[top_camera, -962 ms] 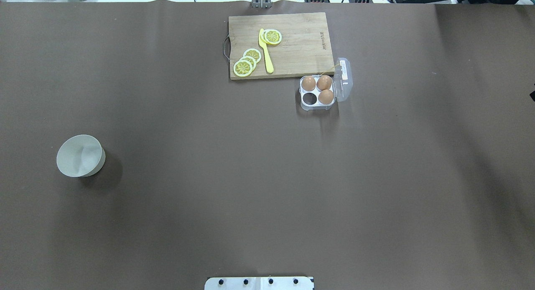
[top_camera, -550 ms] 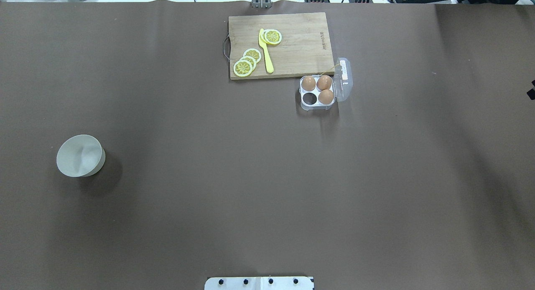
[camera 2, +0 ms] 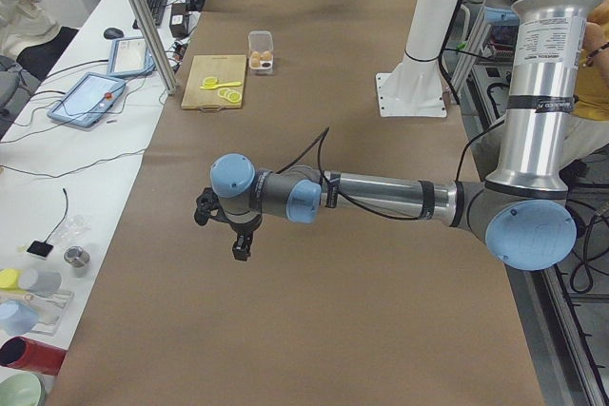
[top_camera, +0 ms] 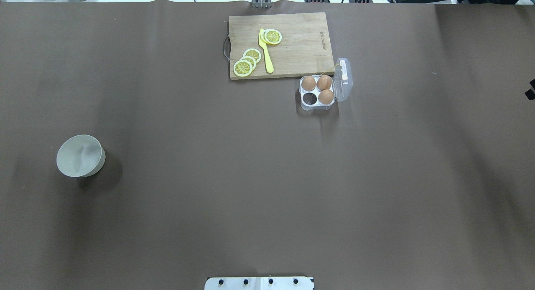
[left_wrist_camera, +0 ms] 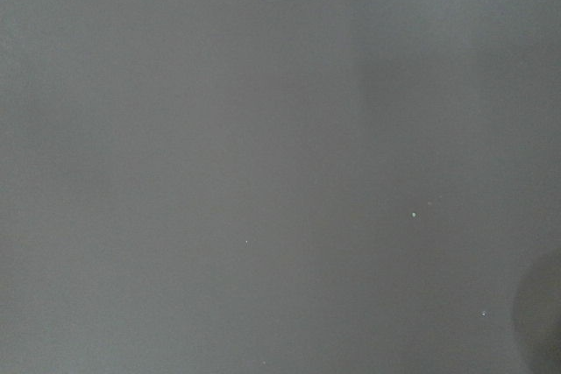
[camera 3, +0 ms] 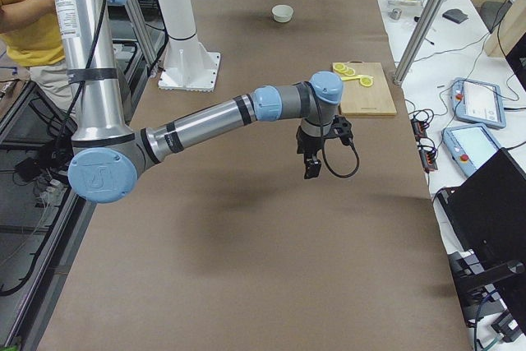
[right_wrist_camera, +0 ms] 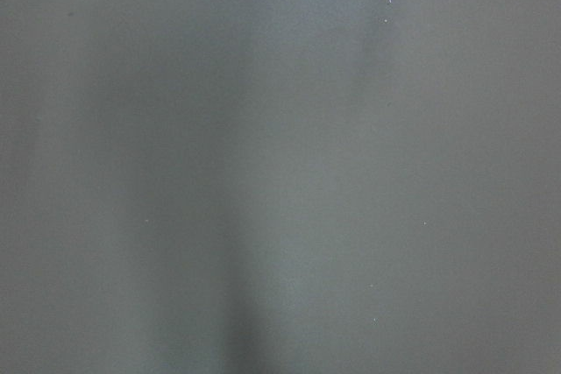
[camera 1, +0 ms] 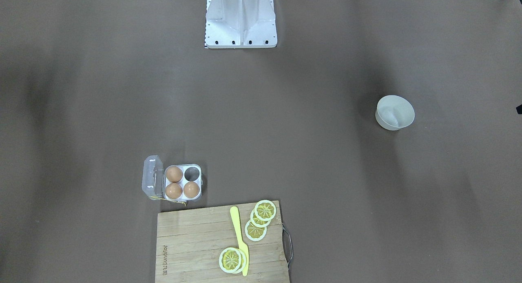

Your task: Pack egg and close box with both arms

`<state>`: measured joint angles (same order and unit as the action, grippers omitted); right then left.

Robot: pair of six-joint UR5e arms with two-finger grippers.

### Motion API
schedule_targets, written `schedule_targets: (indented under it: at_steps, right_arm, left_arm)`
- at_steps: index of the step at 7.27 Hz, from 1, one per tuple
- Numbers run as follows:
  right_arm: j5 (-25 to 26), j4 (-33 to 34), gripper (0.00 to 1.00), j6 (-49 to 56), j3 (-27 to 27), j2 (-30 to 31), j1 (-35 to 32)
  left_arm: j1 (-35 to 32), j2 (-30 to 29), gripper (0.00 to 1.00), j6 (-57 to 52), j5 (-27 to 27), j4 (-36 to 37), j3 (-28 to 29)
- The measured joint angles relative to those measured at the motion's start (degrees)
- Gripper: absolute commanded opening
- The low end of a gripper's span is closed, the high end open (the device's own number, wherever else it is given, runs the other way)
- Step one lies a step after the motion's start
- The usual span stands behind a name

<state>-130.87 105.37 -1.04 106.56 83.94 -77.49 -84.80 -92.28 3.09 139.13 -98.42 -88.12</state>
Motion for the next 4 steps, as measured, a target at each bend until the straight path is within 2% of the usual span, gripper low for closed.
schedule_targets:
  at_steps: [4]
  right_arm:
    - [0.2,0.0,1.00,0.0,0.0,0.0,0.3]
  left_arm:
    - [-0.4,-0.6,0.97,6.5,-0.4,0.7,0.2]
